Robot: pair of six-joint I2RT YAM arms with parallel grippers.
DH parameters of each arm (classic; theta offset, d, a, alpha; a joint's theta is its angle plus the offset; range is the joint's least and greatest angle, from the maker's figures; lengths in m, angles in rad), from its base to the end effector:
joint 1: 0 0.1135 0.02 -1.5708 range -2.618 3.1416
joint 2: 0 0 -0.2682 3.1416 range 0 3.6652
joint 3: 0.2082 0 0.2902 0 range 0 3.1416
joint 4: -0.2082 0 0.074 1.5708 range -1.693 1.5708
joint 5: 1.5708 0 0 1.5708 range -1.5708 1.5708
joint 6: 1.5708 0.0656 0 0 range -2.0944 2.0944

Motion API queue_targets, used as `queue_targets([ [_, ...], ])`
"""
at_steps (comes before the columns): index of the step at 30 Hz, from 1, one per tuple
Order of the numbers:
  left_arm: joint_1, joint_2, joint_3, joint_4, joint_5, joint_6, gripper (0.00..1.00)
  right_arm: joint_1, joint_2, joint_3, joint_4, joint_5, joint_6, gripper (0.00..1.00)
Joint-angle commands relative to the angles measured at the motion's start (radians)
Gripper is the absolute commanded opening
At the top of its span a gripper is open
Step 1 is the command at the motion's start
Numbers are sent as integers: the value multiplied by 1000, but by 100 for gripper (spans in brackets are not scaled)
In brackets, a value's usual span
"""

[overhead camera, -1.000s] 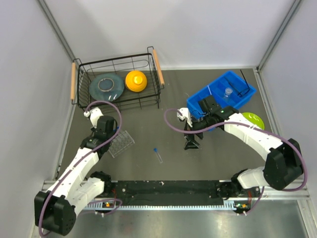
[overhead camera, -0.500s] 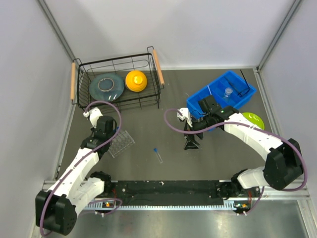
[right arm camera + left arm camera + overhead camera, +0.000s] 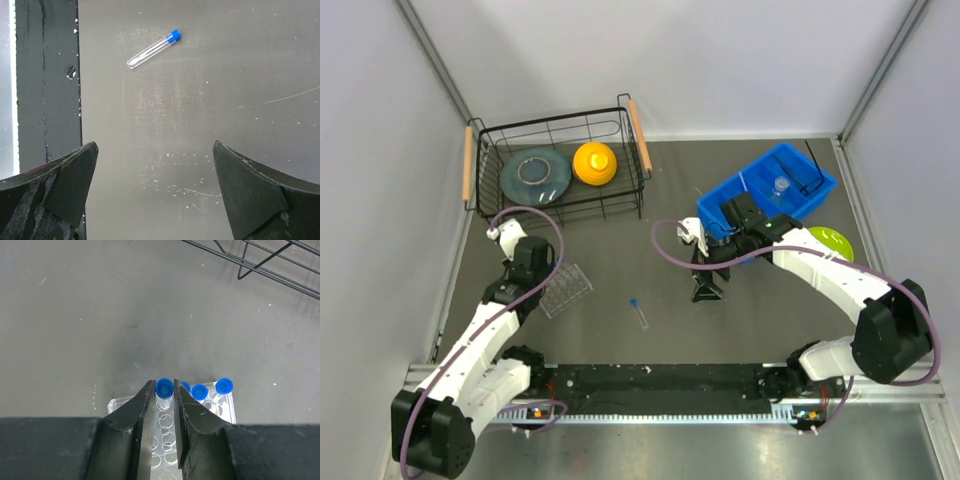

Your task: Organize the chemistry lab equipment

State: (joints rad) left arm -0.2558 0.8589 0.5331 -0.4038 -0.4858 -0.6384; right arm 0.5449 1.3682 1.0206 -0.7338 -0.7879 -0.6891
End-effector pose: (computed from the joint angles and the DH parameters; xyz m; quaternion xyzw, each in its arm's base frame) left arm 0.2316 -0.0289 0.1945 -0.2649 0.8512 0.0266 0.4523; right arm 0.2410 0.2004 0.2297 -0.5942 0.6769 0.3553 0.2500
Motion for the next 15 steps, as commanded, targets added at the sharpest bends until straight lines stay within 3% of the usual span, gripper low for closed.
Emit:
queue_targets([
  [1,3,-11,-25,-30,38,-14,26,-10,-15,1,-1,-36,-24,99],
  [15,3,-60,-12,-67,44,-17,29,-10,-14,1,-4,-39,-29,99],
])
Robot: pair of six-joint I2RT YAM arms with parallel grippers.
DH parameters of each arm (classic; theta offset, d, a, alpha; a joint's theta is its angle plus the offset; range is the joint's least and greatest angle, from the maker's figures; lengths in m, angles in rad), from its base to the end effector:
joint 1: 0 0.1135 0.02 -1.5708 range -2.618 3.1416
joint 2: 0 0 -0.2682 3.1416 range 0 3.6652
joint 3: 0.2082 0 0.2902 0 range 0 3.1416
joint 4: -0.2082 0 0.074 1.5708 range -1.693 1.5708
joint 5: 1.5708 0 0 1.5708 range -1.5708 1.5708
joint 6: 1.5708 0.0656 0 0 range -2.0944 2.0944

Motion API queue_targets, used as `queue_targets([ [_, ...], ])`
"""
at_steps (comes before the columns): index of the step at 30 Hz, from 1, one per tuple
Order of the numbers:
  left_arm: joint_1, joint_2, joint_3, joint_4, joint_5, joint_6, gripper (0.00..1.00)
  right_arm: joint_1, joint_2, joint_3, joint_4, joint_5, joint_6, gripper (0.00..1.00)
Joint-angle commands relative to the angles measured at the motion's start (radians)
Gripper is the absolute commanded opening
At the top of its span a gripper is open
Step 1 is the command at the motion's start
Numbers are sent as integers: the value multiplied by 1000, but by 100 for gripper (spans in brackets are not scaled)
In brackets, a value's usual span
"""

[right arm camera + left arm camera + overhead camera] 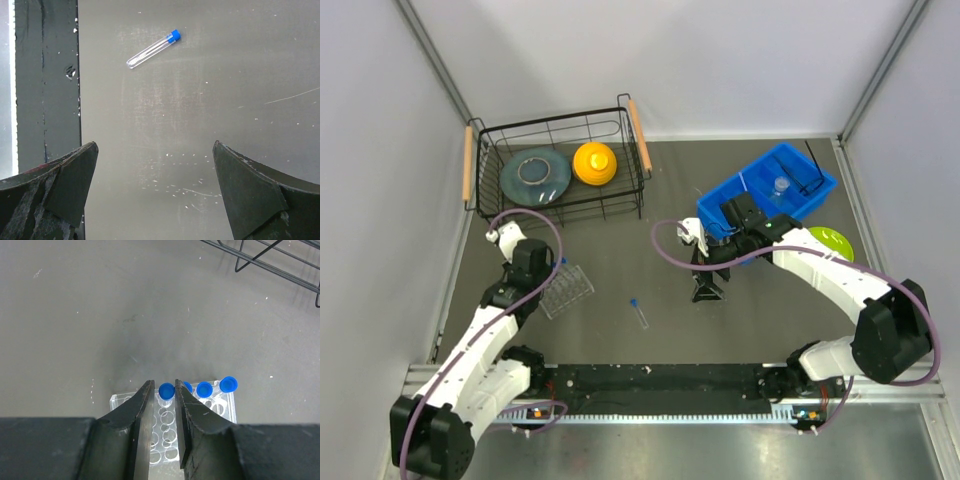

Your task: Organize the chemistry lab equipment

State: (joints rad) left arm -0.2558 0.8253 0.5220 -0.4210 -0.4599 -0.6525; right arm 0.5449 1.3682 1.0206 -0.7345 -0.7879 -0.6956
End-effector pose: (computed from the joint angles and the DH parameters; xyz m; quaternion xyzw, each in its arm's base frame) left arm 0.2264 -0.0291 0.1950 -0.2667 0.8519 0.0113 0.4505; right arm 0.2409 0.2004 0.2297 -0.5963 0.6751 0.3546 0.2508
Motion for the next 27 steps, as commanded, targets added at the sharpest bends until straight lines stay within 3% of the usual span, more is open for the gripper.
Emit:
queue_targets([
  [1,3,-34,6,-64,17,-1,31,-11,-14,-1,-5,-39,-24,99],
  [5,3,-95,58,-113,-2,1,45,-11,-11,-1,-5,-50,-25,99],
  [11,3,-192,108,-186,-13,5,55,-10,-12,-5,-3,-97,-21,99],
  [15,3,-282,131,-238,-13,28,69,-10,-29,-10,36,-126,21,99],
  [22,3,-434,185,-298,50,67,99,85,-87,-10,104,82,96,99],
  [27,3,-491,179,-317,237,34,99,164,-55,21,98,142,146,99],
])
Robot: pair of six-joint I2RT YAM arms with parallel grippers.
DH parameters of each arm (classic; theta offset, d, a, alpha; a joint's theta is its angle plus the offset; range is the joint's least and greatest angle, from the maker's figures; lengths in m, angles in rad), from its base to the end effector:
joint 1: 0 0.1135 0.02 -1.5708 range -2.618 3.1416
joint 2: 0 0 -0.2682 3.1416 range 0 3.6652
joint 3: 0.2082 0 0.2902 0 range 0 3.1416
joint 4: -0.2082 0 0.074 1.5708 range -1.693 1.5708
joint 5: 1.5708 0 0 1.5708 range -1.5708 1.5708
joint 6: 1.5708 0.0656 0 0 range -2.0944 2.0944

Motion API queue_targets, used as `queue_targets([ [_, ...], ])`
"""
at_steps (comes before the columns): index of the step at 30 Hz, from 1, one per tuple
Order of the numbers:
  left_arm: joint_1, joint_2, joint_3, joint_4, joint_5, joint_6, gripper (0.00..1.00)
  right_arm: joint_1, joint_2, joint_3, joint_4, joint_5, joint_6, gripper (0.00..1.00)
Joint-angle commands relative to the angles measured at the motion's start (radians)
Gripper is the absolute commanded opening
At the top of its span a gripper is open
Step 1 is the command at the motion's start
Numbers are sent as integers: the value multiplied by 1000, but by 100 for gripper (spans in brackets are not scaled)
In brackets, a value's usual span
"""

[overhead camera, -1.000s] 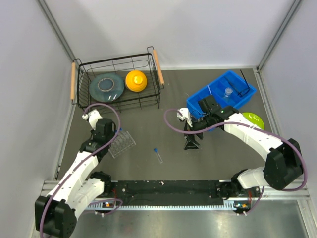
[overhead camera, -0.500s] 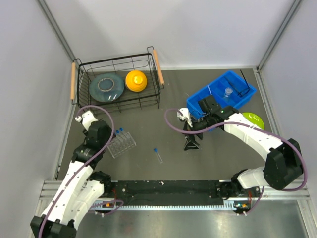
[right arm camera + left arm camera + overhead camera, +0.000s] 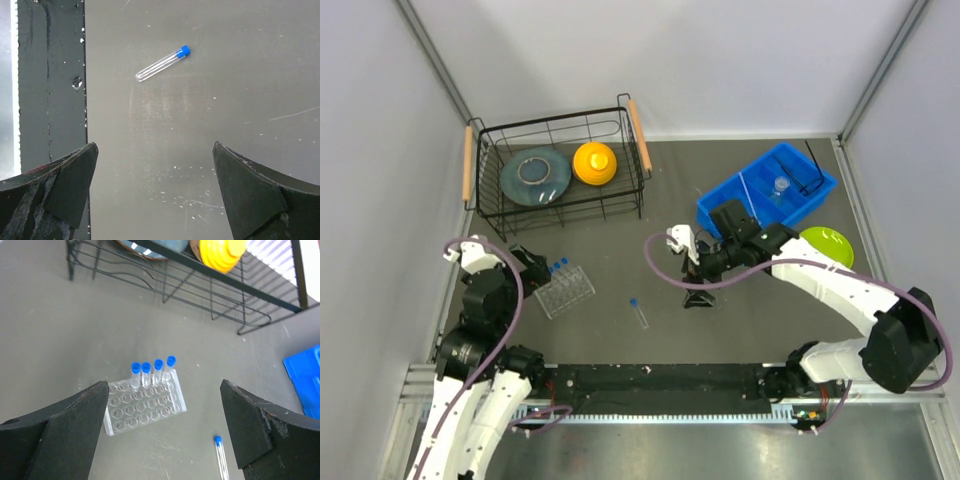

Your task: Organize the chemistry lab equipment

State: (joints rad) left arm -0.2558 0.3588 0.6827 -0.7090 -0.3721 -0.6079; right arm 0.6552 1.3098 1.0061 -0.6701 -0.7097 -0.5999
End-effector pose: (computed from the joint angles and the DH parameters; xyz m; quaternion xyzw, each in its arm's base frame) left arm 0.1455 -0.0134 0.3042 -0.2445 0.7843 -0.0905 0.5629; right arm 0.2192 0.2223 0.2426 -0.6089 0.6655 0.3396 0.2665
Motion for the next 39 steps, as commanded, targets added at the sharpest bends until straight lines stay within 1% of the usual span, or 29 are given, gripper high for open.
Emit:
queue_targets([
  [1,3,-37,14,-30,168,-15,99,98,17,46,24,58,80,99],
  [2,3,-41,14,-30,179,-18,99,124,37,77,-27,56,81,99],
  [3,3,-47,14,-32,194,-23,99,165,70,89,-42,68,89,99],
  [4,3,-58,18,-33,197,-24,99,200,86,94,-42,122,122,99],
  [5,3,-61,23,-40,199,-24,99,272,95,91,-27,151,140,99],
  [6,3,-66,26,-44,199,-26,99,305,104,89,-8,185,162,99],
  [7,3,-75,35,-49,196,-27,99,329,124,86,16,261,214,99],
  [8,3,-81,38,-59,194,-27,99,378,138,88,50,303,239,99],
  [10,3,-98,47,-73,188,-38,99,409,202,106,73,415,320,99],
  [11,3,-106,51,-79,185,-41,99,426,229,133,78,440,346,99],
  [13,3,-127,58,-104,176,-52,99,440,287,157,101,461,426,99],
  [15,3,-141,61,-119,173,-56,99,457,311,173,125,446,448,99],
  [21,3,-179,74,-170,167,-72,99,472,443,221,142,532,531,97],
  [24,3,-192,72,-181,159,-76,99,472,486,250,141,544,557,87],
  [25,3,-196,72,-182,156,-76,99,474,496,256,141,547,565,79],
  [27,3,-201,71,-187,153,-73,99,474,509,270,139,558,572,77],
  [28,3,-201,72,-188,150,-75,99,474,522,273,138,576,577,72],
  [30,3,-202,71,-196,150,-73,99,474,528,272,138,598,578,66],
  [32,3,-205,69,-198,150,-75,99,474,536,263,139,607,581,56],
  [34,3,-210,67,-196,150,-76,99,474,543,262,139,621,586,49],
  [39,3,-218,71,-202,153,-87,99,474,569,264,138,653,589,43],
])
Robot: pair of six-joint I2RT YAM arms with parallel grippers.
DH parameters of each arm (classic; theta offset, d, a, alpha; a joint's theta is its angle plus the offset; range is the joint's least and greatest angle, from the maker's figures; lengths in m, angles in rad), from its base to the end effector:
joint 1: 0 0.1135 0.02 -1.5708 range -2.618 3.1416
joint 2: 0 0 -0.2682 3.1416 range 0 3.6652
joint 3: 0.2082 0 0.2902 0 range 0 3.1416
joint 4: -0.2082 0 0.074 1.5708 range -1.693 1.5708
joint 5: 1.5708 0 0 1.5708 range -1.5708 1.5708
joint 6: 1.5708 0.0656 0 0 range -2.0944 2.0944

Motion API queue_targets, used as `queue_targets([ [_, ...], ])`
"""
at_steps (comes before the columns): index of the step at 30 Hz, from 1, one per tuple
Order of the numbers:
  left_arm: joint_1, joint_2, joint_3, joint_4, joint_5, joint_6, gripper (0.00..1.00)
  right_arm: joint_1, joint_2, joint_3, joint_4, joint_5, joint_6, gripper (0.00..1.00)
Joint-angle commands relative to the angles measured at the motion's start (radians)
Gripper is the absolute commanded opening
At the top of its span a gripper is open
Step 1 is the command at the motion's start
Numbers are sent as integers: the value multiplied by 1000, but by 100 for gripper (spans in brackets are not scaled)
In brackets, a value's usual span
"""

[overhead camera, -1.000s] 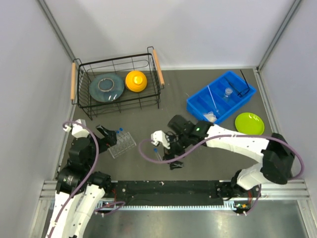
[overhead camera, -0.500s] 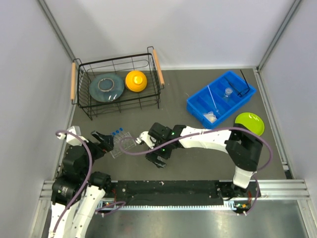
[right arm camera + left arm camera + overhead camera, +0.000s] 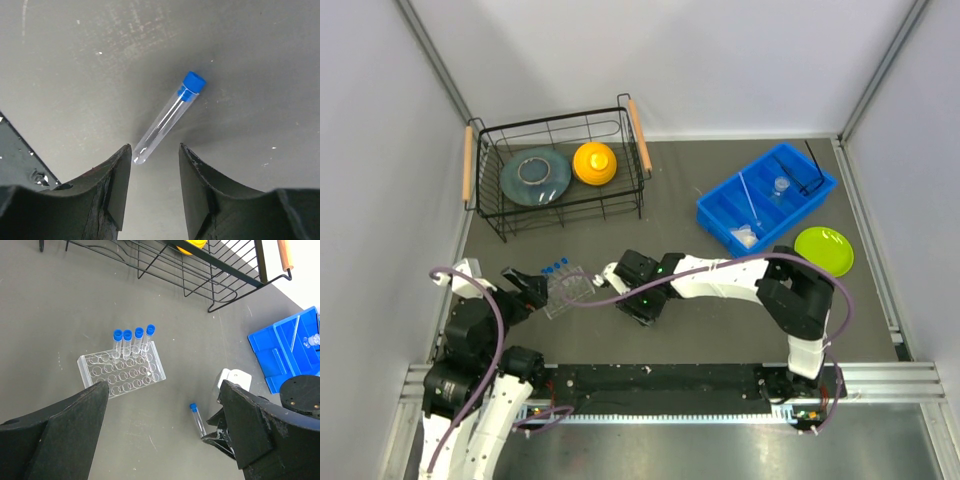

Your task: Organize the chemistry lab equipment

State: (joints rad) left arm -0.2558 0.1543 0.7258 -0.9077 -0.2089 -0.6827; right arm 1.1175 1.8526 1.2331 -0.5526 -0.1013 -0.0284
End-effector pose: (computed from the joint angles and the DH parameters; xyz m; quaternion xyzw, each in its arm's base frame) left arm 0.0922 -0.0101 0.3132 -0.2308 0.7798 -0.1845 0.5519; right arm 0.1756 0.3757 0.1268 -0.5391 0.8172 0.1449 0.1435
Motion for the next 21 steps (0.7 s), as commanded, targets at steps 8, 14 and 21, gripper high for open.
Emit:
queue_targets([
  [8,3,-44,37,-23,-3,-43,99,8,54,34,20,86,22,33],
  [14,3,-59,38,-19,35,-96,99,-53,62,34,10,72,22,8],
  [21,1,-55,-101,195,294,-250,99,-189,-56,3,34,-234,22,6],
])
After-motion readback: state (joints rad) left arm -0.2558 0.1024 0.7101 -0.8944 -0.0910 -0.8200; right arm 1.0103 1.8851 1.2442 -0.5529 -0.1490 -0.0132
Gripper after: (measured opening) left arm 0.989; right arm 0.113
